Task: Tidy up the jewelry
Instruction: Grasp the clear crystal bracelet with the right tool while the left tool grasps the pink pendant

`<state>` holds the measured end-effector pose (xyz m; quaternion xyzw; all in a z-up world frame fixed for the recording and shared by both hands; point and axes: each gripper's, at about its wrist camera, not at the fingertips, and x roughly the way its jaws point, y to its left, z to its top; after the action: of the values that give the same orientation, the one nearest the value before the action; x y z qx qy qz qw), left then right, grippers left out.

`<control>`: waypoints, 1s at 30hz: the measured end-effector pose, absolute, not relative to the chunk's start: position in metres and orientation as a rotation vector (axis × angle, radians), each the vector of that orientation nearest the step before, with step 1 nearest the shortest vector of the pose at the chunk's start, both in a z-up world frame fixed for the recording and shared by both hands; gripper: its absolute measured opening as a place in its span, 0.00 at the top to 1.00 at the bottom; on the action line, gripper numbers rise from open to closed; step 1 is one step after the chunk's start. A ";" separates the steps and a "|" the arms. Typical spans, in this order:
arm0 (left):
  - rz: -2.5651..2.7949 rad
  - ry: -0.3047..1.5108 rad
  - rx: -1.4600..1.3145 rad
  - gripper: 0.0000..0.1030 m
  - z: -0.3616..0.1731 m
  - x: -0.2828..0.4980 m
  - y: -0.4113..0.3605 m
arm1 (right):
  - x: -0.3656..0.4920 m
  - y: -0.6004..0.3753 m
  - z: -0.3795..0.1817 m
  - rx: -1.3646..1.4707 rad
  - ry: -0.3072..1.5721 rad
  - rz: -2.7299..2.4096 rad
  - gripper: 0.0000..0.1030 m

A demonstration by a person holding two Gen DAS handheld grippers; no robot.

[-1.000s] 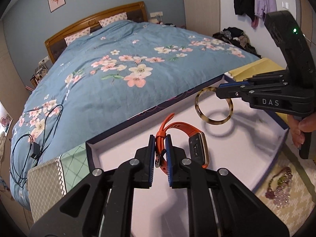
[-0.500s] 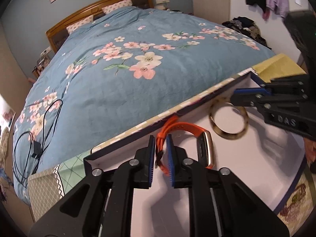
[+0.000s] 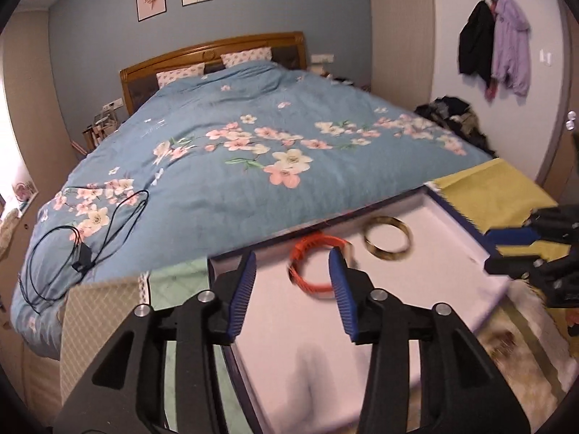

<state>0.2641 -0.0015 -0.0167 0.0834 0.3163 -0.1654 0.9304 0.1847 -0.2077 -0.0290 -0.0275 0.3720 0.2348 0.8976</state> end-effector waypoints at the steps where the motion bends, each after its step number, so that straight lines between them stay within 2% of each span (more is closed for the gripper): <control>1: -0.342 0.643 0.166 0.59 -0.016 0.253 0.002 | 0.177 -0.210 -0.033 -0.058 0.783 0.490 0.71; 11: -0.383 0.645 0.179 0.58 -0.040 0.151 0.013 | 0.111 -0.224 -0.063 0.036 0.881 0.558 0.73; 24: -0.470 0.684 0.206 0.54 -0.063 0.098 0.000 | 0.104 -0.212 -0.087 0.163 0.942 0.543 0.72; 26: -0.492 0.684 0.235 0.54 -0.067 0.094 -0.007 | 0.105 -0.212 -0.088 0.169 0.946 0.535 0.75; 28: -0.511 0.688 0.253 0.54 -0.068 0.094 -0.013 | 0.105 -0.212 -0.088 0.165 0.945 0.526 0.84; 30: -0.523 0.691 0.263 0.54 -0.069 0.094 -0.018 | 0.105 -0.213 -0.089 0.166 0.939 0.519 0.85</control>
<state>0.0944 -0.0182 -0.0692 0.1268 0.3339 -0.2527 0.8992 0.1047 -0.2133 -0.0886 0.0789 0.4468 0.2471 0.8562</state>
